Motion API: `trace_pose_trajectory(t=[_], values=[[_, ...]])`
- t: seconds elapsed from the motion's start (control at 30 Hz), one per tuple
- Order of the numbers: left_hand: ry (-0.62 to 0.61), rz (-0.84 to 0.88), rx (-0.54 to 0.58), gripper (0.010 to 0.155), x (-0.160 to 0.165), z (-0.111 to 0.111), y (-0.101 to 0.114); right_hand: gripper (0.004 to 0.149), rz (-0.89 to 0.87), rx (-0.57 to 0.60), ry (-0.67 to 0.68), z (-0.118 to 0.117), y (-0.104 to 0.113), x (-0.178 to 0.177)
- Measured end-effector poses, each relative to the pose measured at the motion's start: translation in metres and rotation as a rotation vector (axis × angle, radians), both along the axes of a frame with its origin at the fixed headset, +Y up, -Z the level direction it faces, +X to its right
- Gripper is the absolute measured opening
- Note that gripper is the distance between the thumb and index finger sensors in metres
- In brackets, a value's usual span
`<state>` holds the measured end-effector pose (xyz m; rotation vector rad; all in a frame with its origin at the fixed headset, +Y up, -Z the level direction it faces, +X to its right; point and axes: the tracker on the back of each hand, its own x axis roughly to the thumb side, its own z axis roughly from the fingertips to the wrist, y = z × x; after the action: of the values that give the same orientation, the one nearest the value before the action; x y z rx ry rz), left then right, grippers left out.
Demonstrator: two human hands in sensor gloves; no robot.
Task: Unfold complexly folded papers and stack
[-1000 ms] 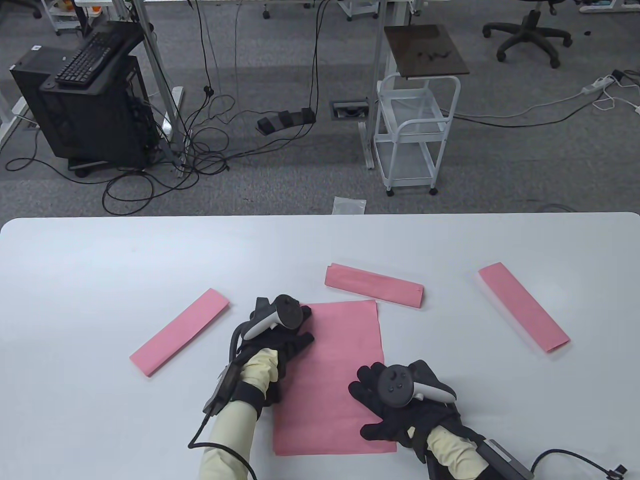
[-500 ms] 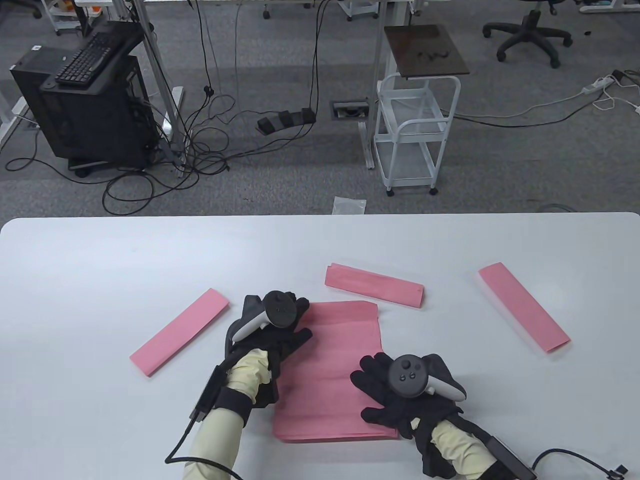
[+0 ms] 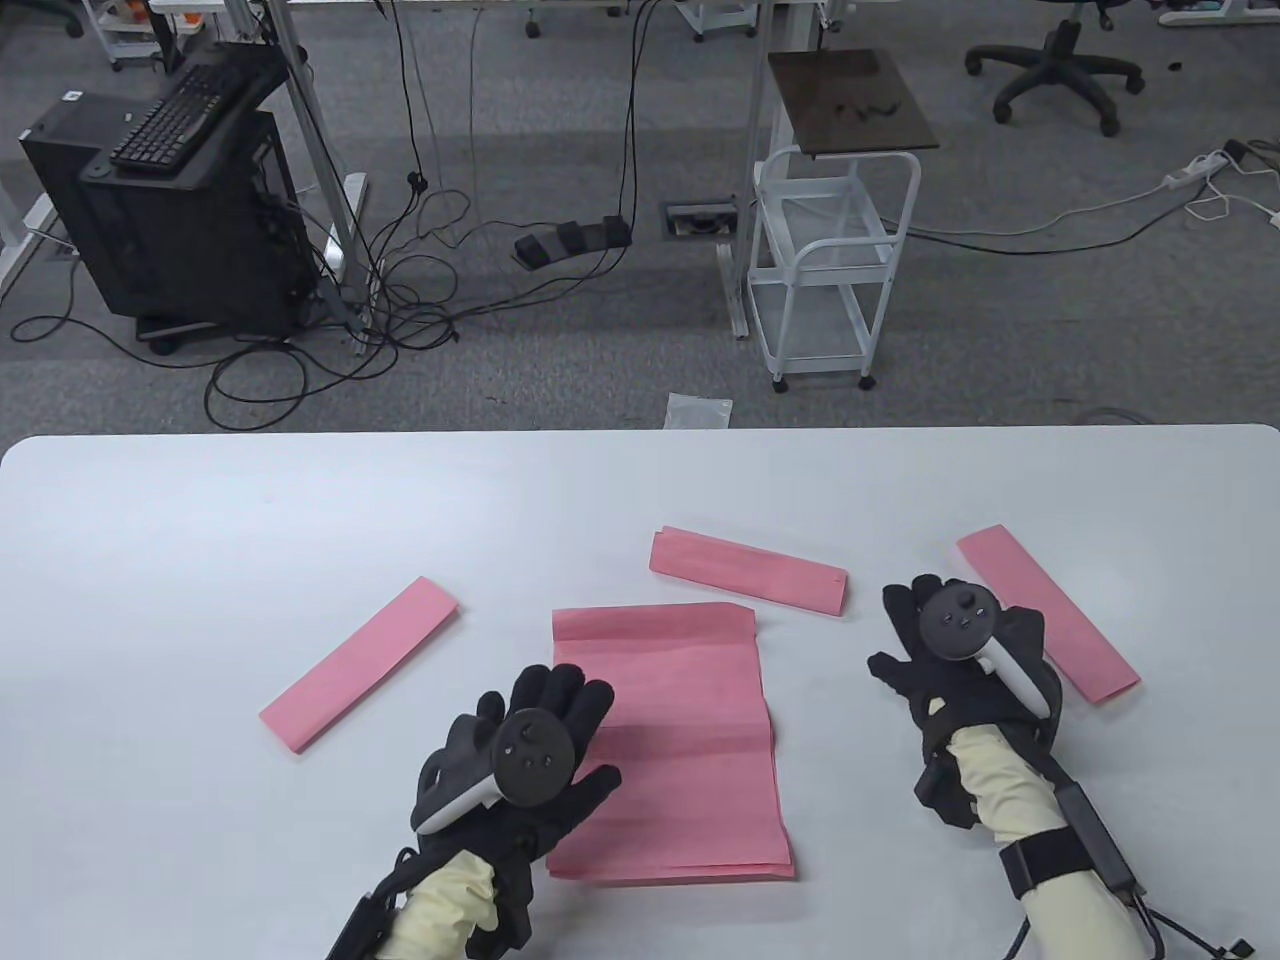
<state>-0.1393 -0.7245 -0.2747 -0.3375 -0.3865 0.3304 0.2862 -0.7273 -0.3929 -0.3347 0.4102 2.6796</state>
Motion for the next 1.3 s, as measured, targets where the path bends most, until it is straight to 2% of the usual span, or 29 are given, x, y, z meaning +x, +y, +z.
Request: trace_pose_trajectory(t=[0.1, 0.23, 0.33, 0.53, 0.87, 1.03, 1.13, 1.2, 1.3], values=[[0.022, 0.035, -0.038, 0.073, -0.001, 0.02, -0.004, 0.071, 0.016, -0.022, -0.101, -0.015, -0.001, 0.024], [0.063, 0.063, -0.051, 0.073, -0.006, 0.035, -0.009, 0.072, 0.087, -0.083, -0.205, -0.028, -0.008, 0.051], [0.11, 0.045, -0.062, 0.073, -0.01, 0.035, -0.015, 0.072, 0.108, -0.121, -0.268, -0.036, -0.016, 0.07], [0.091, -0.005, -0.086, 0.073, -0.007, 0.033, -0.022, 0.075, 0.18, -0.188, -0.334, -0.047, -0.033, 0.095], [0.081, 0.004, -0.104, 0.073, -0.007, 0.031, -0.026, 0.08, 0.046, -0.302, -0.418, -0.053, -0.049, 0.117], [0.072, 0.013, -0.123, 0.073, -0.007, 0.03, -0.028, 0.079, -0.047, -0.289, -0.453, -0.052, -0.052, 0.121], [0.066, 0.022, -0.131, 0.073, -0.006, 0.03, -0.028, 0.076, -0.013, -0.266, -0.449, -0.054, -0.052, 0.121], [0.064, 0.024, -0.133, 0.073, -0.005, 0.031, -0.028, 0.069, 0.001, -0.252, -0.459, -0.054, -0.05, 0.121], [0.063, 0.026, -0.131, 0.073, -0.005, 0.03, -0.029, 0.06, 0.114, -0.211, -0.471, -0.054, -0.047, 0.119]])
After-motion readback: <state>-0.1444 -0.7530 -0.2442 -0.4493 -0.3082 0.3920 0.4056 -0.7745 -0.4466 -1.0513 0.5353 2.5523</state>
